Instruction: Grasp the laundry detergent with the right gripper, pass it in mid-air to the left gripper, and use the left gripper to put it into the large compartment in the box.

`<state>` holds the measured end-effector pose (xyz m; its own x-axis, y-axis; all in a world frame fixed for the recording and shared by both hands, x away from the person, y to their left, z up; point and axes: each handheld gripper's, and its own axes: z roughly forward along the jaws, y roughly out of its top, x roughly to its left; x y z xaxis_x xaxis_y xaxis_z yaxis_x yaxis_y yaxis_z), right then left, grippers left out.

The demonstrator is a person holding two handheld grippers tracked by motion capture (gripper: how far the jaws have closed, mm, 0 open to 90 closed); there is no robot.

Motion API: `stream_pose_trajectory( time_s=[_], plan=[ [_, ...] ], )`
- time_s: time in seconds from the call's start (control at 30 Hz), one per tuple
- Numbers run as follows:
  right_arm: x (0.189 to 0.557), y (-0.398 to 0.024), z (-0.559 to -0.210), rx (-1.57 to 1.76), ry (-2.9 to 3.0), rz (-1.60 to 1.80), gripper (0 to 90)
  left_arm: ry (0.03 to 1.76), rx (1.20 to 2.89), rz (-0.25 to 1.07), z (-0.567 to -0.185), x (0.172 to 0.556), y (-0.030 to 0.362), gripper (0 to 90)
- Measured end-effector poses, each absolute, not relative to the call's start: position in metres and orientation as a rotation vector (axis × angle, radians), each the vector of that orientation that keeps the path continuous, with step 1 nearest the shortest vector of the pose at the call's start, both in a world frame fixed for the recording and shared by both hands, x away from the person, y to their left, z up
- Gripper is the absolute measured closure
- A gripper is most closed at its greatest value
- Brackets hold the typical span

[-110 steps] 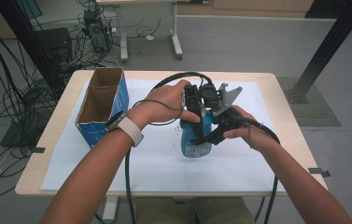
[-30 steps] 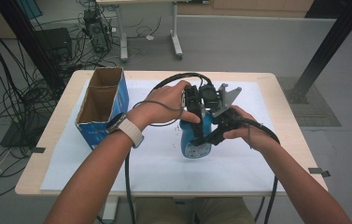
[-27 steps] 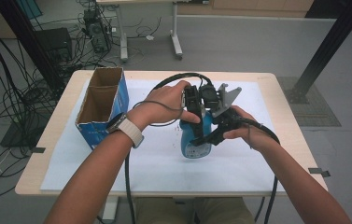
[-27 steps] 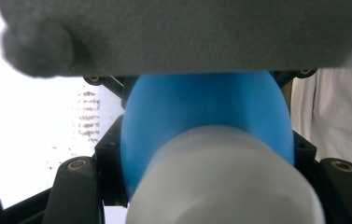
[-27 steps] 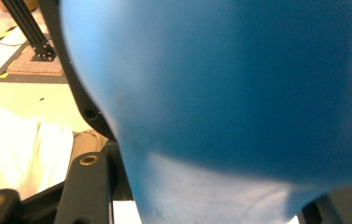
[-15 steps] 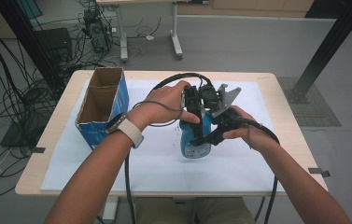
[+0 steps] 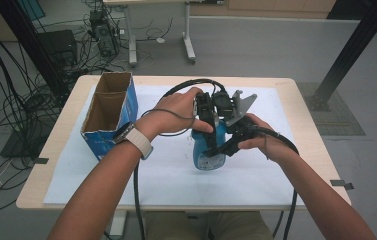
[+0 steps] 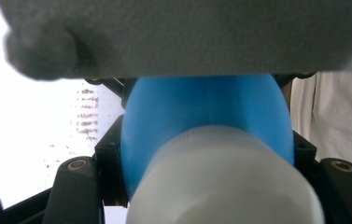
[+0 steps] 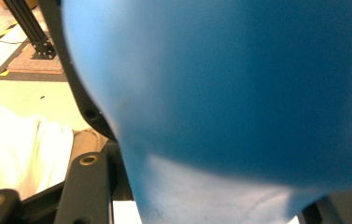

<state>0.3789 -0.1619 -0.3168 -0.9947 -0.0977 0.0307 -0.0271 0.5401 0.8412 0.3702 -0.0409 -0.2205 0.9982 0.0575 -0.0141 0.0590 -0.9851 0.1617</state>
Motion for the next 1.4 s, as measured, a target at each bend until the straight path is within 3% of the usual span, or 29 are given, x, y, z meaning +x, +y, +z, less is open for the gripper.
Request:
stream_pose_trajectory(
  time_s=[1.4],
  plan=[
    [0.3782, -0.1609, -0.3171, 0.118, -2.689, -1.468, 42.6, 0.1, 2.976, -0.023, -0.2208, 0.3696, -0.0402, 37.0]
  ],
)
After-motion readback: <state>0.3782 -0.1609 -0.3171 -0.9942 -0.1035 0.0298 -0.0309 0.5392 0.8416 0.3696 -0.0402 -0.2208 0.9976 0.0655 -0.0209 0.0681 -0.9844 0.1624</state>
